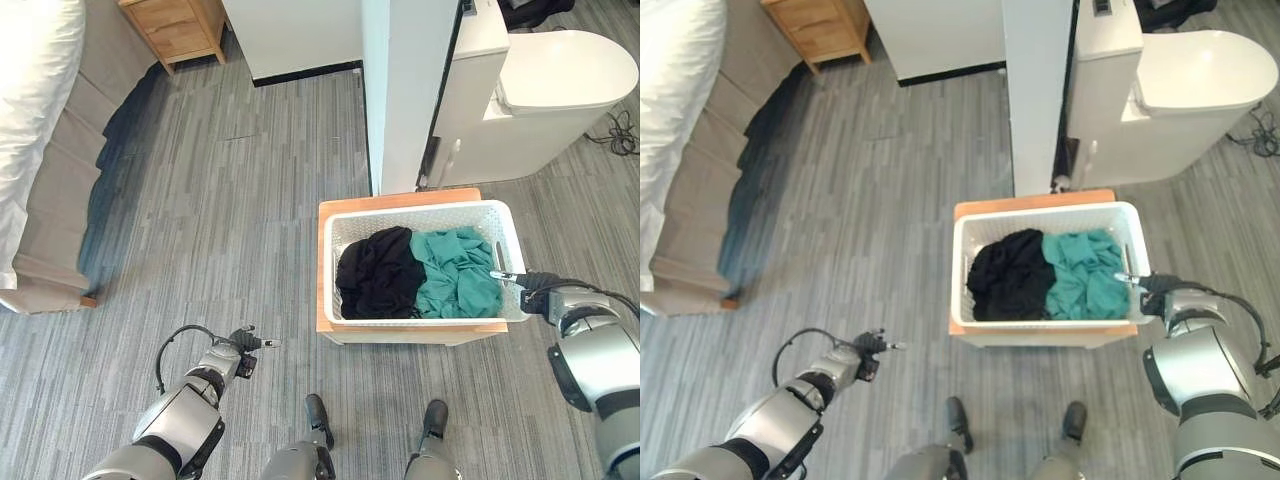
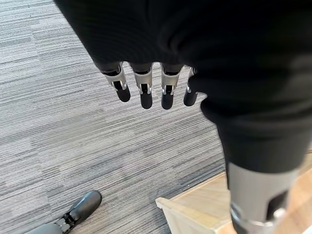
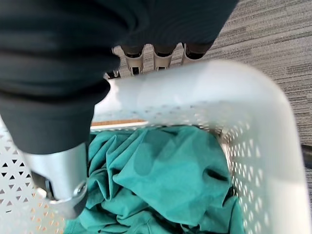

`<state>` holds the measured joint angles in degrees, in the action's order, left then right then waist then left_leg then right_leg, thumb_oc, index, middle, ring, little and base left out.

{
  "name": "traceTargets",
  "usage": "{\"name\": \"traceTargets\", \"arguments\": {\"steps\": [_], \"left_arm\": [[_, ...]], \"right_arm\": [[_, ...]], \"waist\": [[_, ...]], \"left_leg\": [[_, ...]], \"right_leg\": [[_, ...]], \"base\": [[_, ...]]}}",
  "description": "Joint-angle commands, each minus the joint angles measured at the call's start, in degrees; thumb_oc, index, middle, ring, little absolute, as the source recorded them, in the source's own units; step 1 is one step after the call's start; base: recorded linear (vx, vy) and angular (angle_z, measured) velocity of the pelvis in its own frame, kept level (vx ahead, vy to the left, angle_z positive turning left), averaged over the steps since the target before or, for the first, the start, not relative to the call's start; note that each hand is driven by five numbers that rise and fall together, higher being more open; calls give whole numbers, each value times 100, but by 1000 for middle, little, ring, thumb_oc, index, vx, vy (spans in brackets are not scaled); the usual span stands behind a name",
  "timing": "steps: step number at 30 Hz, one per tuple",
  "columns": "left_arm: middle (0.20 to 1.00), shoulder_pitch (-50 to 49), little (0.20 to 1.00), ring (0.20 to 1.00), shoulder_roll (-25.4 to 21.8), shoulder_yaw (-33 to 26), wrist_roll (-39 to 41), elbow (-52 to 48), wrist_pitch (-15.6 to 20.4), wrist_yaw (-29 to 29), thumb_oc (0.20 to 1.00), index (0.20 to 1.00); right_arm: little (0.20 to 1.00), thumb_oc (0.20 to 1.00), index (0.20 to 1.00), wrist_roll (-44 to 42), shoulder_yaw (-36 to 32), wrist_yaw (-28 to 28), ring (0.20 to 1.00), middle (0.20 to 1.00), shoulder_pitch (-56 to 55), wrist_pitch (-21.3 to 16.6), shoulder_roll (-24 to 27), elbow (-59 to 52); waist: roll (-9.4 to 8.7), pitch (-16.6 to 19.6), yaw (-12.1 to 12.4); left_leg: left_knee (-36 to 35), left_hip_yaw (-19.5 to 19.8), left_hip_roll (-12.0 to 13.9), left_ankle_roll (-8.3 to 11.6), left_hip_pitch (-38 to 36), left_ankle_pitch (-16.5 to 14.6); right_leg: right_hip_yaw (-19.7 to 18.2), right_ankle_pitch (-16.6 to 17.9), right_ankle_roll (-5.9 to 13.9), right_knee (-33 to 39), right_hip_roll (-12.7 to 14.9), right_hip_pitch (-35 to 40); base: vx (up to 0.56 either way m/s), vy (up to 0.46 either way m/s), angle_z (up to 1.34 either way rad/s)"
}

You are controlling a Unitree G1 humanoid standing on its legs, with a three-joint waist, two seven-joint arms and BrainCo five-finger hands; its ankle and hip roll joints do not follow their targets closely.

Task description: Grab the laundry basket,head to the washer,open it,put in the laundry and shut it.

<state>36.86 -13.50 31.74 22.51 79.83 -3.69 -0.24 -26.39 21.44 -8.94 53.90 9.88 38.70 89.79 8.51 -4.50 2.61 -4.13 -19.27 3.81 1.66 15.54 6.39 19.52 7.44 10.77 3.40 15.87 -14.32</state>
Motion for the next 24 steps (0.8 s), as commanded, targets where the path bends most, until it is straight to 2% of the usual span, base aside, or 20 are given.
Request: {"name": "traceTargets", "arguments": {"steps": [1,6,14,17,18,20,21,22,23,24], "left_arm": [[1000,615,1000,1000,-18,-183,29,586,173,117,1000,1000],[1000,793,1000,1000,81,-44,239,275,338,234,1000,1000],[1000,1003,1000,1000,183,147,196,165,366,250,1000,1000],[1000,1097,1000,1000,216,192,161,143,372,266,1000,1000],[1000,1117,1000,1000,211,186,155,140,376,272,1000,1000],[1000,1152,1000,1000,208,185,155,141,373,280,1000,1000],[1000,1187,1000,1000,197,182,140,159,364,297,1000,1000],[1000,1218,1000,1000,185,172,121,177,360,312,1000,1000],[1000,1293,1000,1000,137,172,107,233,344,347,1000,1000],[1000,1323,1000,1000,117,170,106,259,334,354,1000,1000]], "right_arm": [[1000,1000,1000,-103,125,68,1000,1000,671,-146,177,551],[1000,1000,1000,-194,166,196,1000,1000,705,-243,105,422],[1000,1000,1000,-161,413,239,1000,1000,741,-321,-86,205],[1000,1000,1000,-74,557,275,1000,1000,783,-366,-269,35],[1000,1000,1000,-50,606,275,1000,1000,787,-372,-330,-22],[1000,1000,1000,-56,642,276,1000,1000,784,-380,-420,-70],[1000,1000,1000,-68,671,272,1000,1000,784,-386,-504,-104],[1000,1000,1000,-77,683,275,1000,1000,785,-393,-565,-131],[1000,1000,1000,-93,765,277,1000,1000,854,-387,-754,-179],[1000,1000,1000,-96,807,259,1000,1000,869,-376,-839,-199]], "waist": [[-90,-413,134],[31,-460,168],[-14,-489,63],[-66,-518,22],[-90,-551,-4],[-117,-557,-20],[-137,-538,-20],[-167,-572,-39],[-222,-575,-63],[-232,-551,-58]], "left_leg": [[-87,494,-184,305,76,-33],[-87,491,-206,314,123,5],[-87,481,-186,315,187,7],[-87,457,-161,313,212,14],[-87,398,-164,260,276,145],[-87,391,-155,258,279,144],[-87,437,-136,311,220,16],[-87,375,-141,258,275,141],[-87,341,-108,261,275,140],[-87,378,-82,316,214,18]], "right_leg": [[168,432,268,160,13,9],[173,440,268,160,29,-43],[61,443,226,160,-17,-145],[21,453,212,160,-42,-186],[53,554,140,160,-35,-258],[33,556,131,160,-47,-273],[-20,463,192,160,-78,-232],[10,563,123,160,-76,-295],[-26,568,108,160,-110,-322],[-80,471,167,160,-142,-280]], "base": [[-5,0,10],[-6,9,9],[0,0,0],[-22,-11,-3],[-77,-16,-10],[-1,-11,-12],[-1,-10,-6],[0,0,0],[0,0,0],[68,-17,-3]]}}
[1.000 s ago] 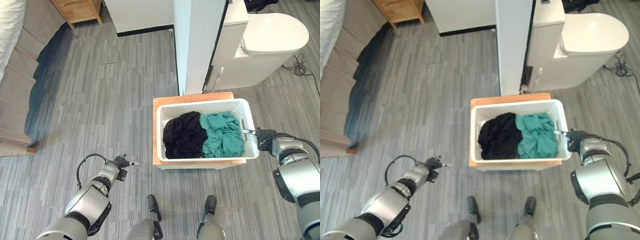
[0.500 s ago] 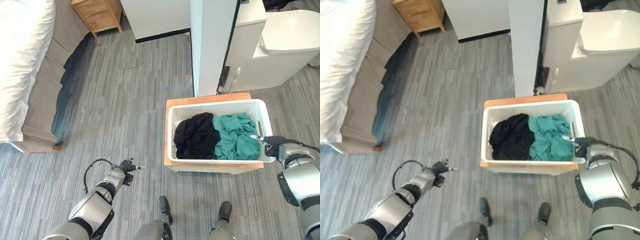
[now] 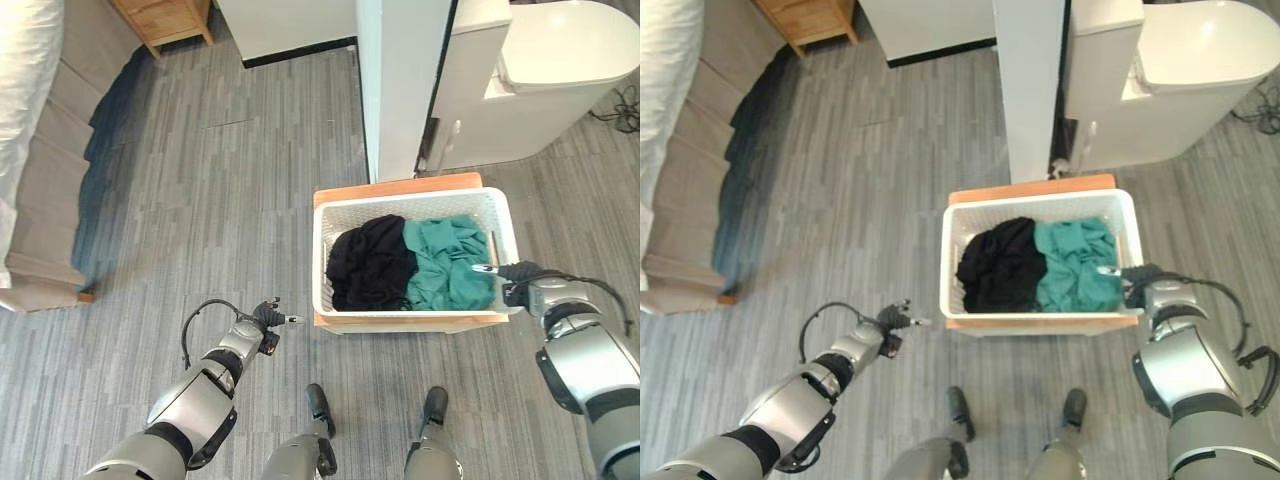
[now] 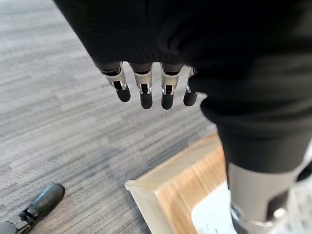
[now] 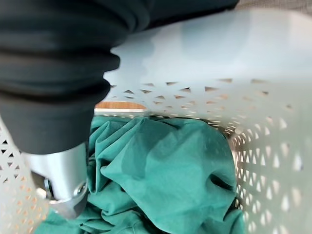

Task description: Grab the laundry basket,head to the washer,open it,put in the laundry and shut it.

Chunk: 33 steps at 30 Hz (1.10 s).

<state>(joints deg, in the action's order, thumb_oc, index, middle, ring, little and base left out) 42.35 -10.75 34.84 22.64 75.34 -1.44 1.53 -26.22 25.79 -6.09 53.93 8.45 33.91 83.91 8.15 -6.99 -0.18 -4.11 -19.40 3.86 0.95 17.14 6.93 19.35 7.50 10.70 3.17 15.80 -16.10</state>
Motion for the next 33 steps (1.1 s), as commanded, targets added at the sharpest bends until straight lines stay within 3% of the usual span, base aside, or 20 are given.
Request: {"name": "traceTargets", "arguments": {"steps": [1,9,17,18,19,21,22,24,27,28,33], "left_arm": [[1000,823,1000,1000,-164,-146,113,734,104,200,1000,1000],[1000,1319,1000,1000,-257,-125,193,792,81,348,1000,1000],[1000,1557,1000,1000,-454,-85,-133,977,-20,331,1000,1000],[1000,1566,1000,1000,-472,-104,-145,1005,-31,321,1000,1000],[1000,1565,1000,1000,-475,-110,-148,1014,-37,300,1000,1000],[1000,1551,1000,1000,-500,-92,-214,1050,-53,279,1000,1000],[1000,1543,1000,1000,-511,-91,-257,1068,-64,261,1000,1000],[1000,1567,1000,1000,-649,-95,-395,1156,-82,238,1000,1000],[1000,1608,1000,1000,-747,-95,-448,1190,-88,248,1000,1000],[1000,1646,1000,1000,-794,-81,-490,1199,-89,248,1000,1000],[1000,1748,1000,1000,-896,-67,-469,1183,-41,273,1000,1000]], "right_arm": [[1000,1000,1000,-93,410,-40,1000,1000,878,-224,-490,368],[1000,1000,1000,-50,657,-76,1000,1000,1008,-132,-1228,328],[1000,1000,1000,117,687,-192,1000,1000,966,-28,-1260,524],[950,950,950,125,667,-210,950,950,944,-19,-1223,573],[834,834,834,118,628,-235,834,834,912,-16,-1187,610],[699,699,699,202,617,-291,699,699,874,-2,-1096,706],[592,592,592,213,593,-311,592,592,842,-3,-1048,726],[523,523,523,274,529,-377,523,523,786,-11,-803,829],[517,517,517,308,481,-410,517,517,749,-4,-667,883],[517,517,517,301,455,-418,517,517,736,-9,-615,893],[555,555,555,299,440,-435,555,555,704,-26,-519,906]], "waist": [[-222,-316,213],[-361,-384,85],[-411,-376,22],[-416,-369,22],[-419,-361,17],[-422,-347,22],[-418,-341,22],[-426,-344,46],[-397,-313,86],[-406,-336,87],[-388,-340,126]], "left_leg": [[-89,374,-68,388,45,-34],[-89,227,67,419,16,15],[-89,227,110,434,20,33],[-89,240,107,434,21,31],[-89,249,106,435,24,26],[-89,289,97,434,26,18],[-89,304,94,433,26,15],[-89,295,53,372,86,125],[-89,375,39,420,31,-7],[-89,323,12,363,94,117],[-89,337,-7,360,108,116]], "right_leg": [[-81,457,167,183,-164,-104],[-226,447,84,183,-342,-221],[-197,442,69,183,-373,-217],[-187,445,71,183,-370,-211],[-172,443,72,183,-364,-203],[-153,438,73,183,-359,-188],[-140,435,75,183,-356,-179],[-44,524,23,183,-307,-201],[-46,431,100,183,-302,-120],[6,533,41,183,-275,-177],[32,544,53,183,-258,-181]], "base": [[67,-16,-4],[-15,-16,-19],[-6,-14,-8],[-1,-12,-5],[0,0,0],[0,0,0],[0,0,0],[-33,-8,1],[2,8,11],[-82,14,10],[-17,2,3]]}}
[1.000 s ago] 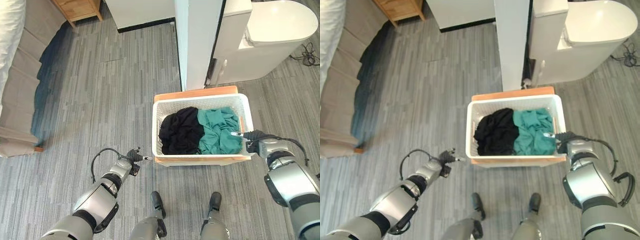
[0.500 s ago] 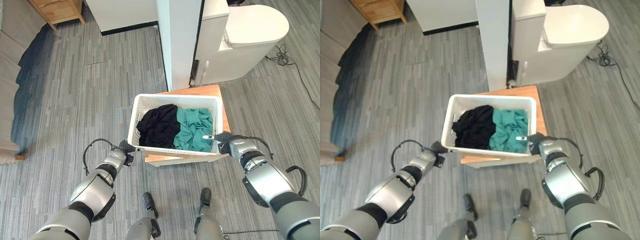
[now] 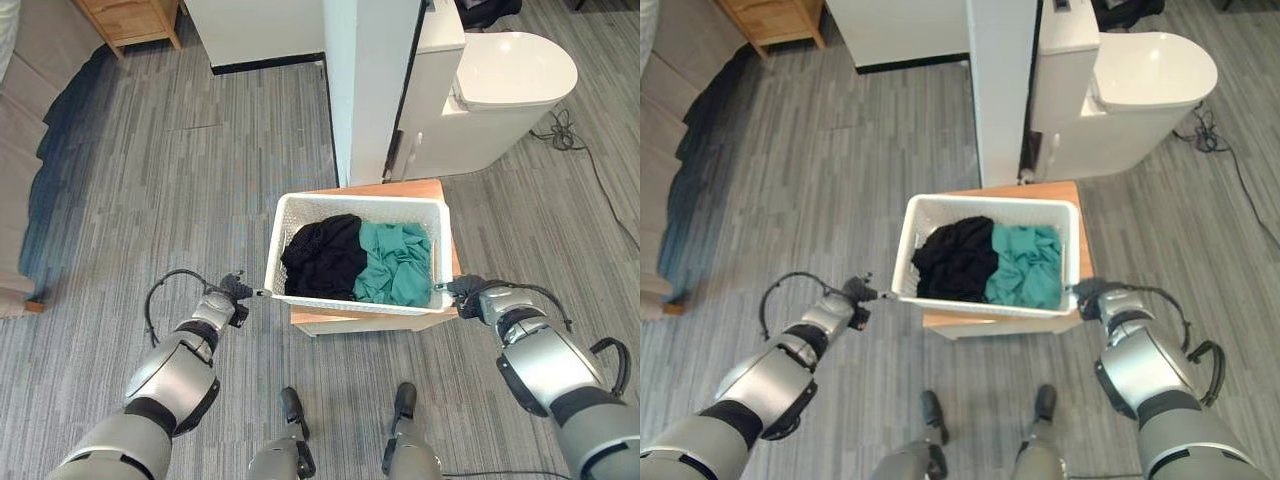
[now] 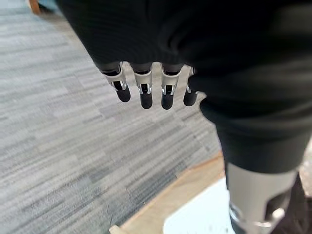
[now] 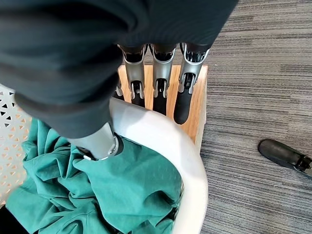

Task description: Grab the laundry basket,head to the washer,open it,put in the laundry and shut it.

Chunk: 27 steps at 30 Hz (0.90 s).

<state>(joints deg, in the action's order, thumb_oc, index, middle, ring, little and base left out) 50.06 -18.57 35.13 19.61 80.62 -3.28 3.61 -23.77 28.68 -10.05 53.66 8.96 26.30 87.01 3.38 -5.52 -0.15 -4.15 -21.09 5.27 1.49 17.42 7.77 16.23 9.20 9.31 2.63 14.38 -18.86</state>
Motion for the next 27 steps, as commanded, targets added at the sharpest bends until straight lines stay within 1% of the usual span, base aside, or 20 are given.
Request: {"name": "traceTargets", "arguments": {"steps": [1,3,4,6,12,14,20,21,27], "left_arm": [[1000,1011,1000,1000,-149,-100,-140,643,154,79,1000,1000],[1000,1042,1000,1000,-185,-123,-42,633,176,99,1000,1000],[1000,1027,1000,1000,-192,-169,51,624,202,115,1000,1000],[1000,921,1000,1000,-176,-248,192,629,231,121,1000,1000],[1000,738,1000,1000,-26,-452,512,570,270,128,1000,1000],[1000,734,1000,1000,-8,-463,528,558,277,142,1000,1000],[1000,699,1000,1000,114,-454,502,562,257,159,1000,1000],[1000,650,1000,1000,230,-425,453,565,254,172,1000,1000],[1000,457,1000,1000,484,-346,272,547,271,178,1000,1000]], "right_arm": [[573,573,573,48,142,-48,573,573,724,-79,261,593],[633,633,633,16,149,-33,633,633,749,-92,302,587],[705,705,705,-22,137,-26,705,705,763,-97,305,584],[699,699,699,-50,131,-23,699,699,732,-101,294,571],[721,721,721,-100,111,-40,721,721,591,-124,136,567],[711,711,711,-74,126,-51,711,711,532,-124,94,566],[721,721,721,-48,144,-62,721,721,470,-131,17,536],[724,724,724,-38,151,-45,724,724,436,-149,-68,481],[733,733,733,12,177,-42,733,733,256,-158,-185,316]], "waist": [[95,-486,134],[95,-501,150],[85,-514,158],[77,-521,156],[79,-508,161],[86,-498,161],[118,-470,155],[152,-463,156],[244,-432,128]], "left_leg": [[-85,509,-155,304,93,36],[-85,515,-154,308,108,44],[-85,521,-155,312,126,51],[-85,527,-157,311,126,46],[-85,513,-136,321,97,41],[-85,506,-130,326,82,42],[-85,489,-119,328,46,41],[-85,476,-114,332,24,51],[-85,457,-95,349,-36,58]], "right_leg": [[348,375,193,237,-113,87],[359,386,200,237,-104,82],[376,394,203,237,-101,79],[390,391,201,237,-96,87],[391,361,177,237,-101,127],[405,350,170,237,-106,143],[403,322,154,237,-110,178],[396,306,143,237,-108,199],[398,263,128,237,-103,256]], "base": [[0,0,0],[0,0,0],[-5,-7,4],[-1,-5,2],[0,0,0],[0,0,0],[4,-3,1],[18,-9,11],[5,-2,3]]}}
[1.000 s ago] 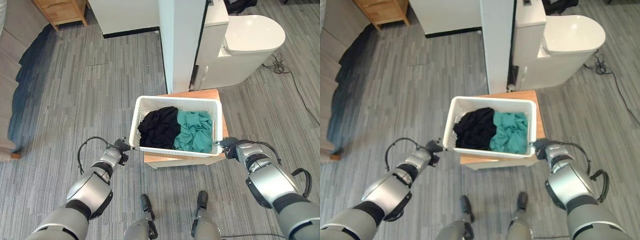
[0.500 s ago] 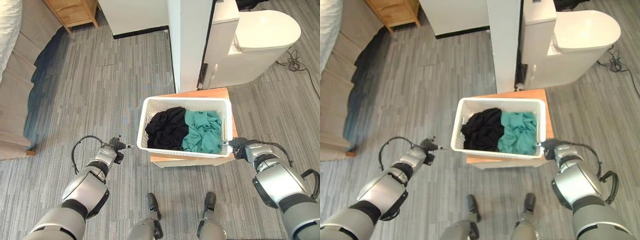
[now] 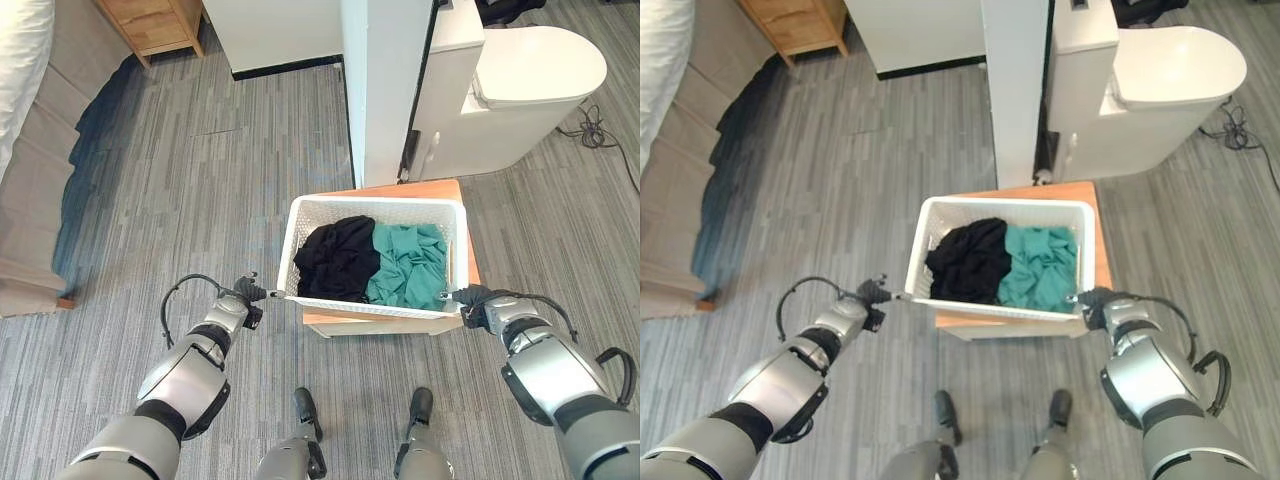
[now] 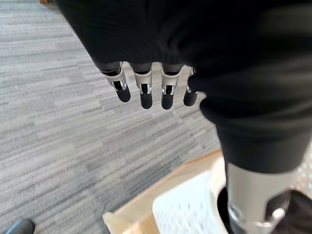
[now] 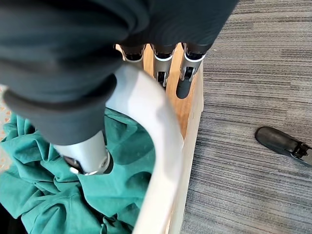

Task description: Grab the laundry basket,head to the washer,open it,put in the laundry and shut it.

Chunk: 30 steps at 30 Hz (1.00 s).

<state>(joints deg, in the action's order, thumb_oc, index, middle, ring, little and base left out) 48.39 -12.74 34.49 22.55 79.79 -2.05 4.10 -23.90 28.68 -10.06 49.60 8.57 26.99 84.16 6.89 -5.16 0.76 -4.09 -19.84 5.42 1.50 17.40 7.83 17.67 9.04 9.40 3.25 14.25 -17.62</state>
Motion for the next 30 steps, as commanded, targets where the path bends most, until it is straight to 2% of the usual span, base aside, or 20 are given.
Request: {"name": "traceTargets", "arguments": {"steps": [1,6,12,22,30], "left_arm": [[1000,591,1000,1000,-47,-276,-39,609,141,129,1000,1000],[1000,477,1000,1000,283,-133,-233,570,112,87,1000,1000],[1000,571,1000,1000,328,-58,-254,482,119,110,1000,1000],[1000,828,1000,1000,-64,-140,-210,449,107,138,1000,1000],[1000,859,1000,1000,-344,-181,-123,223,258,254,1000,1000]], "right_arm": [[727,727,727,28,174,-45,727,727,621,-126,-269,580],[730,730,730,154,181,-73,730,730,421,-118,-273,519],[727,727,727,301,319,-74,727,727,372,-138,-280,329],[758,758,758,417,538,-113,758,758,505,-118,-291,26],[762,762,762,413,583,-3,762,762,492,-195,-8,-827]], "waist": [[-89,-452,30],[25,-357,33],[103,-362,49],[17,-444,-22],[-117,-682,-102]], "left_leg": [[-91,331,-112,348,-53,48],[-91,350,-116,368,-186,47],[-91,351,-121,384,-141,78],[-91,318,-84,388,-16,102],[-91,305,-92,384,234,143]], "right_leg": [[253,271,113,175,-92,149],[306,208,97,175,-69,329],[345,215,99,175,-66,282],[296,265,87,175,-103,125],[171,355,84,175,-156,-174]], "base": [[40,-33,2],[29,-24,3],[0,0,0],[-2,-1,0],[-5,-2,-2]]}}
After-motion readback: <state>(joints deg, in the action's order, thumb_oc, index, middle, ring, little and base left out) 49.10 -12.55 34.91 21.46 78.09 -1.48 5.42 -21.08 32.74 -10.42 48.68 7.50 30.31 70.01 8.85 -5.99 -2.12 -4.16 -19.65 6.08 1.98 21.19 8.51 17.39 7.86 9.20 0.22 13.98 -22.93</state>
